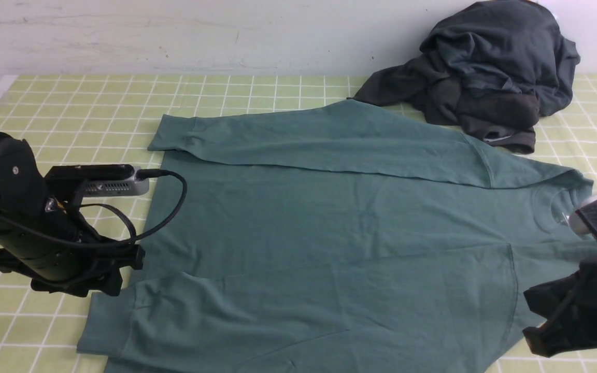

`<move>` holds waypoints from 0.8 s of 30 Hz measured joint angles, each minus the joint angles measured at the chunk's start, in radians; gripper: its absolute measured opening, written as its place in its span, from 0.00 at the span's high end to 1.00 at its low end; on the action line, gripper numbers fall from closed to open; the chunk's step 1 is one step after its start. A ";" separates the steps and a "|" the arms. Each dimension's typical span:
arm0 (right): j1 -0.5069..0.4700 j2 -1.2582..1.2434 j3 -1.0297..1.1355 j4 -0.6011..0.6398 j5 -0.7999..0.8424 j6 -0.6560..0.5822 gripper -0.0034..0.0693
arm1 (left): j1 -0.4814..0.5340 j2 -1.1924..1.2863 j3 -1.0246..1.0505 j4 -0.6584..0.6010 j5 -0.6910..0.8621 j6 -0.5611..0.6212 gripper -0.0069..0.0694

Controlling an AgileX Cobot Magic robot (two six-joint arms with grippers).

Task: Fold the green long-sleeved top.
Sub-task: Use the left arm to clamp the cuff closest to it, then use the left arm to drag and place the cuff at the centered position on the left edge of the fabric

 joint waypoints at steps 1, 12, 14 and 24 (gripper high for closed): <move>0.000 0.000 -0.001 0.012 0.000 -0.007 0.97 | 0.008 0.014 -0.003 -0.001 0.000 0.001 0.49; 0.000 0.000 -0.002 0.087 -0.008 -0.047 0.97 | 0.018 0.154 -0.026 -0.013 -0.030 0.030 0.74; 0.000 0.000 -0.002 0.091 -0.008 -0.047 0.97 | 0.004 0.149 -0.026 -0.011 -0.033 0.066 0.83; 0.000 0.000 -0.002 0.093 -0.012 -0.060 0.97 | -0.106 -0.069 -0.096 0.011 -0.093 0.219 0.87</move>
